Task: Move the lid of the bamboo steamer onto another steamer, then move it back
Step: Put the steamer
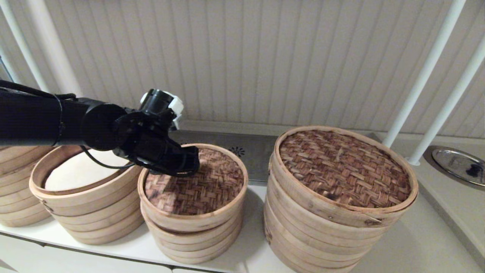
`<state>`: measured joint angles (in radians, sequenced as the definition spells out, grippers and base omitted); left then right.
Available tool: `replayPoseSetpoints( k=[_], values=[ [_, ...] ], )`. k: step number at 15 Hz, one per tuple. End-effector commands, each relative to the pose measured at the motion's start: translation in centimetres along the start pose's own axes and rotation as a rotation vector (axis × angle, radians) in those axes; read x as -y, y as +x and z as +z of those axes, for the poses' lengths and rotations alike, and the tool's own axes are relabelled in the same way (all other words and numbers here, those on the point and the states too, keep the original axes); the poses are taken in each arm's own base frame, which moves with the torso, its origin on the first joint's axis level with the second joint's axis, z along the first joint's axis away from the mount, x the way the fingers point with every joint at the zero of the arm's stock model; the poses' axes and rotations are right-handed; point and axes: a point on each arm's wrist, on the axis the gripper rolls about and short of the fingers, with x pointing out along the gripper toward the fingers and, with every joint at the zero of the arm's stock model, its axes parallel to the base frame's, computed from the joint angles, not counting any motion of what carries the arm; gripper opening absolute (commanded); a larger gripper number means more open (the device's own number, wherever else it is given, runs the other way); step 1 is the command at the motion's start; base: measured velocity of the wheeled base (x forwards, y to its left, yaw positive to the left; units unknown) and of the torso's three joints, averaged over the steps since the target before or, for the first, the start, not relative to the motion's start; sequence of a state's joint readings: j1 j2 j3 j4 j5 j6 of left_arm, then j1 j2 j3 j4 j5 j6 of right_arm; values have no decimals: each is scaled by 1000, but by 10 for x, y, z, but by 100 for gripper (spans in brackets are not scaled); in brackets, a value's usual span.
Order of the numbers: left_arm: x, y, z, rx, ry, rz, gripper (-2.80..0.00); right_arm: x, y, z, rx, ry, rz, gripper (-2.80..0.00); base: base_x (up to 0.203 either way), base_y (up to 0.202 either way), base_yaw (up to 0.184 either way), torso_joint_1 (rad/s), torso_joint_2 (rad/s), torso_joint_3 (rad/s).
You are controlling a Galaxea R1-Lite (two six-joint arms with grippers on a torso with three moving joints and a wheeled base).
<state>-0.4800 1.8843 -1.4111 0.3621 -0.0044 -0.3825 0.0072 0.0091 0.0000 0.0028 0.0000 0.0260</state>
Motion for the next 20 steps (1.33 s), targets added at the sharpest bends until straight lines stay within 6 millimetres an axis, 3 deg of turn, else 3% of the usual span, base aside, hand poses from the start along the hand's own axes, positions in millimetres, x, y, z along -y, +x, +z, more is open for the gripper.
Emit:
replayPoseSetpoints(
  k=[1,12,20],
  values=[
    [0,-4,1,11,-2,-3,-280,0,0,0,0,0,0,-280,0,0,0,0,0,0],
    [-7,16,-3,10,-14,4,-280,0,0,0,0,0,0,-280,0,0,0,0,0,0],
    [-10,6,-11,1,-12,4,-280,0,0,0,0,0,0,-280,0,0,0,0,0,0]
  ],
)
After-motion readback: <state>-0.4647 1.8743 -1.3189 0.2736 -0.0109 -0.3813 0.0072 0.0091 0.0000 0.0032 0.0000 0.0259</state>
